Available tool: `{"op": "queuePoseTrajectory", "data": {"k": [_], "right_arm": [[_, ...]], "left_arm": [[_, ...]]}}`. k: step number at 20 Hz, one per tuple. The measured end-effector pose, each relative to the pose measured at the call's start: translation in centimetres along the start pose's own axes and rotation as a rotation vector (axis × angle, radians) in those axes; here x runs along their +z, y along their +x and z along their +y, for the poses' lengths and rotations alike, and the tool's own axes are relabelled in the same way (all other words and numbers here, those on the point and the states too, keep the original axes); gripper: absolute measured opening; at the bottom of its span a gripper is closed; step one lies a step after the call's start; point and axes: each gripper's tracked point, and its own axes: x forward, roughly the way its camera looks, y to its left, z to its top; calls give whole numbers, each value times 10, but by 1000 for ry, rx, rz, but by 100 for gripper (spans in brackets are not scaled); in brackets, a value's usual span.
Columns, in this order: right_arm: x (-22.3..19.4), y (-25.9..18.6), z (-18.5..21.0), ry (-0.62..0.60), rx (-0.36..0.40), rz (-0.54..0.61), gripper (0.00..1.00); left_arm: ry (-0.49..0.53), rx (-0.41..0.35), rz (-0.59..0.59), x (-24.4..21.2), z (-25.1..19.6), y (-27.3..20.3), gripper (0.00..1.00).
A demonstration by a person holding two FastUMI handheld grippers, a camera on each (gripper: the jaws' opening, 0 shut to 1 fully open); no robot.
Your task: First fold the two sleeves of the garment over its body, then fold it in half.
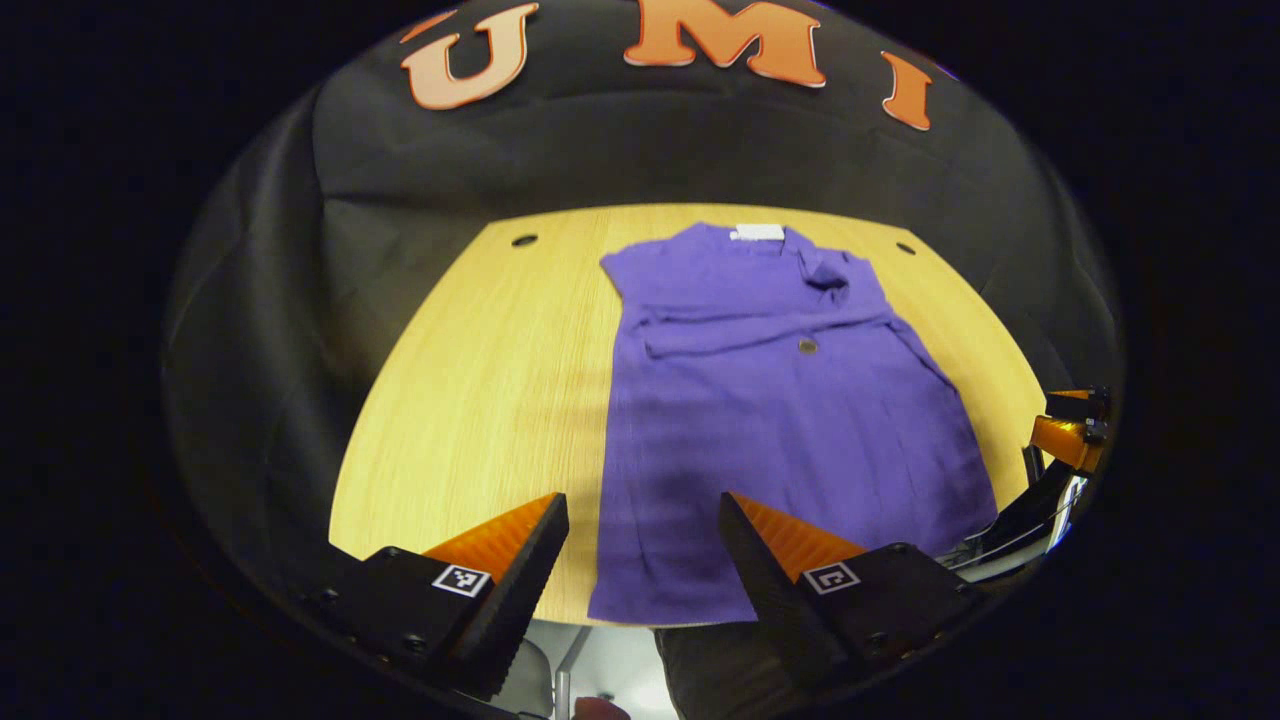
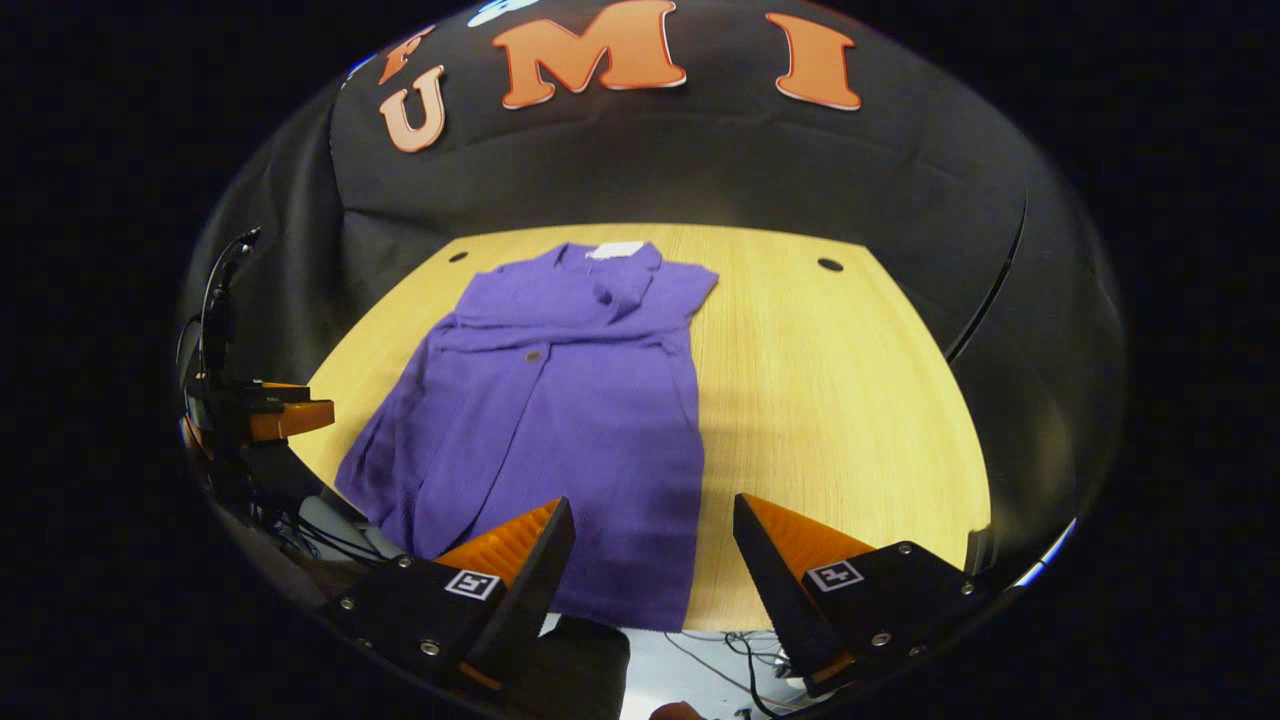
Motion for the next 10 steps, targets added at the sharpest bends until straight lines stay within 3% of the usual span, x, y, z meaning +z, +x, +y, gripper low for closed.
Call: {"op": "queuePoseTrajectory", "data": {"k": [5, 10], "right_arm": [[-45, 10, -3, 4, -18, 150, 95], [-83, 20, 3, 61, 15, 287, 96]], "left_arm": [[-31, -23, 214, -58, 6, 20, 98], [-61, -30, 327, -67, 17, 48, 99]]}}
